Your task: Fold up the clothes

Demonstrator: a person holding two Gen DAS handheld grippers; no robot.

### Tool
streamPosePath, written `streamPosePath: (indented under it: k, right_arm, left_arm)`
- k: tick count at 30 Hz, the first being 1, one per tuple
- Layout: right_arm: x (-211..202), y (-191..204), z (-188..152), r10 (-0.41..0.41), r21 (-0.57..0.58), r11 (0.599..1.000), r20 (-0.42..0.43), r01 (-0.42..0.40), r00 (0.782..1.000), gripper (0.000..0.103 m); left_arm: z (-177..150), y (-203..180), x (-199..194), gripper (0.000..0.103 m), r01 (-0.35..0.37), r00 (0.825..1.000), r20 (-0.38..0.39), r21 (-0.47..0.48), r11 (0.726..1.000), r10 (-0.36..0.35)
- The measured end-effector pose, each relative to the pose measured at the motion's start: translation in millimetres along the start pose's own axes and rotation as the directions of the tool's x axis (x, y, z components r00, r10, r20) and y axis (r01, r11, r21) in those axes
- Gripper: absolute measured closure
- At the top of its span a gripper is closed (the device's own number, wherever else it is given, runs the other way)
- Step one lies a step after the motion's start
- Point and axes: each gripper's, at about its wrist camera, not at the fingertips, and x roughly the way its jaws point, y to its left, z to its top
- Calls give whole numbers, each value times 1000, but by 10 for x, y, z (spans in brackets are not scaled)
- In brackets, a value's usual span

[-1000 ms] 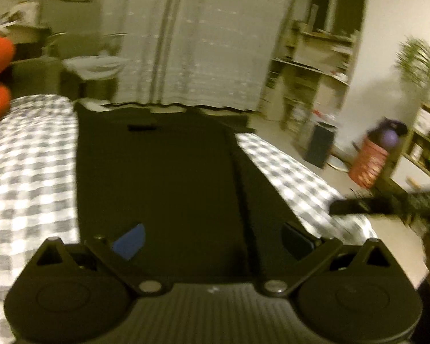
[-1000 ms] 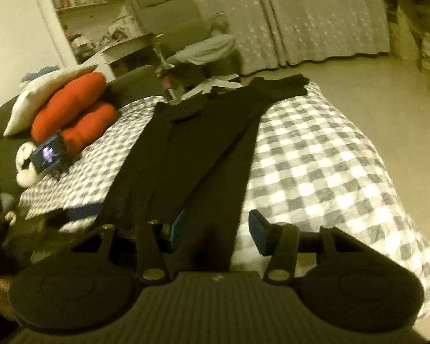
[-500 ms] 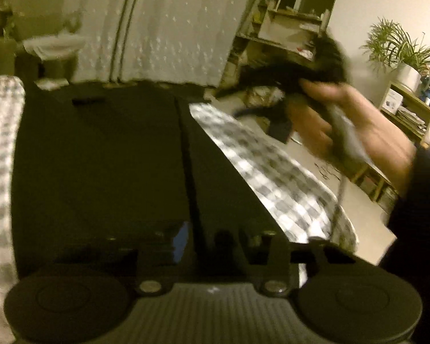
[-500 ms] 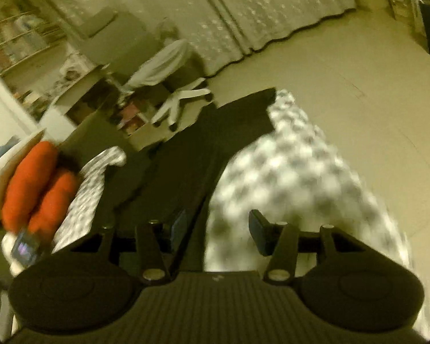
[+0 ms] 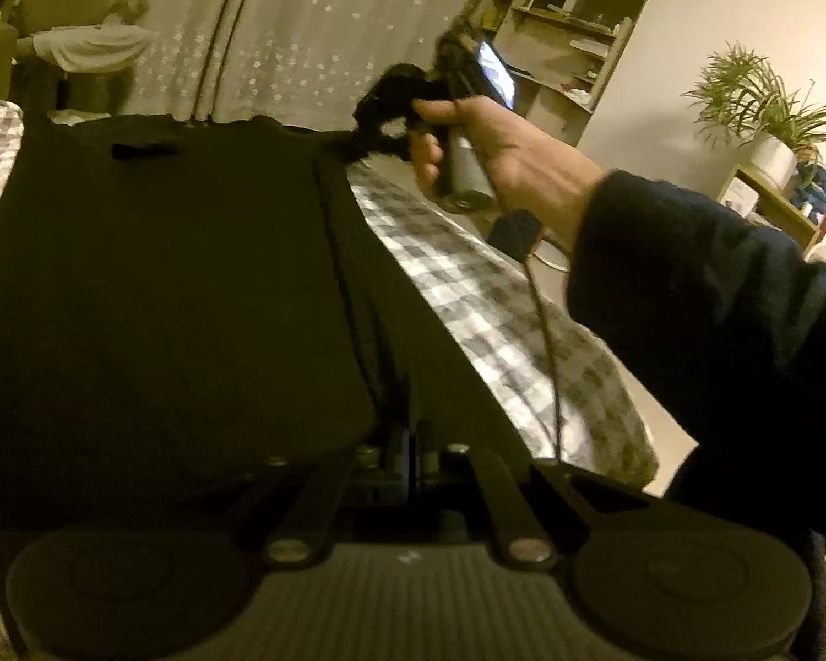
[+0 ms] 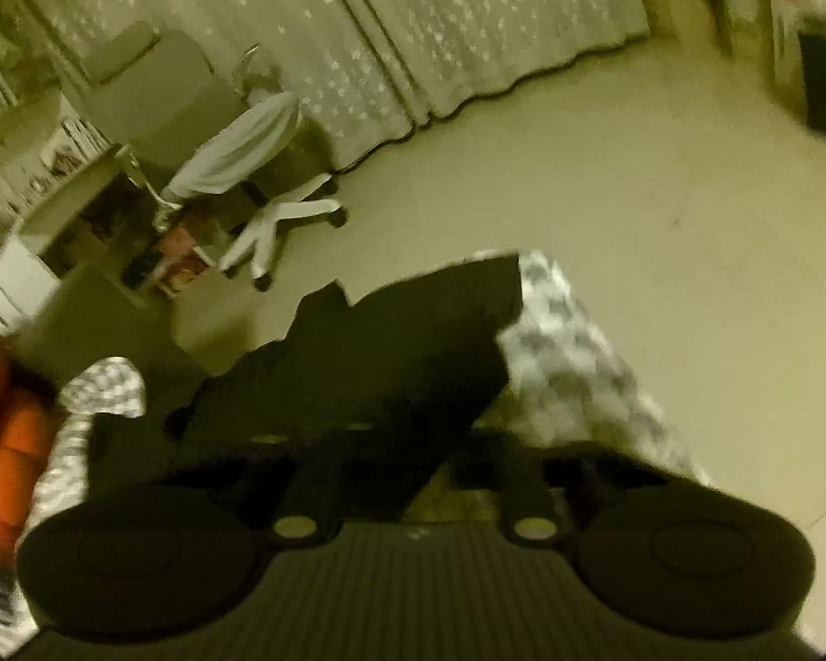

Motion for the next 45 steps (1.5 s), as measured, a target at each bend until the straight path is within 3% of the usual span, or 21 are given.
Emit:
streamPosePath:
  k: [10,17,21,24,27,29,31,32,34,37,38,40,42,45]
  right_arm:
    - [-45,622,-54,11,-263,964,120,21,993,97]
    - [-78,923,-62,47,-378,926,126,4,991,97]
    - [-8,1025,-81,26,-431,902,120,28,992,97]
    - [51,1265,-202,58,-502,865,103,1,993,97]
    - [71,1613,-446,166,-633,769,64,-89,984,97]
    - [98,1826,-655,225,-741,653,-11,-159,974,97]
    - [187,1972,-918,209,-831,519,-107,-203,972,97]
    - [233,1989,-993,183,-850,486,-130,-205,974,97]
    - [281,1952,-1036,148,-855,488,-117,-175,982,96]
    - [27,1725,-819,231,-742,624,-124,-245,965,85]
    - [-79,1645,-740,263,-694,667,-124,-273,957,65]
    - [-318,1494,-625,314,-609,730,-106,-311,944,46]
    - [-567,1326,-583,337,-543,768,-108,-339,935,46]
    - [-740,1142,-577,273,-481,829,-97,-285,957,46]
  left_arm:
    - [-34,-21,-50,102,38,999,8,-33,999,-37]
    - [-37,-28,-87,102,41,999,9,-24,999,-41]
    - [-9,-8,-117,102,60,998,16,-29,998,-59]
    - [9,38,-151,102,110,994,2,-42,993,-110]
    - [58,184,-241,95,139,990,15,-111,984,-138]
    - [104,307,-318,69,105,994,56,-137,985,-98]
    - [150,430,-396,64,71,994,97,-163,984,-56]
    - [173,491,-435,64,55,993,116,-177,983,-34]
    - [214,612,-495,63,26,989,145,-209,977,4]
    - [272,746,-563,60,-33,982,171,-229,973,74]
    - [299,790,-591,58,-56,978,185,-235,970,101]
    - [357,895,-648,54,-95,966,211,-257,962,151]
    - [415,998,-685,53,-120,955,227,-288,950,190]
    - [508,1098,-653,52,-160,944,230,-308,938,237]
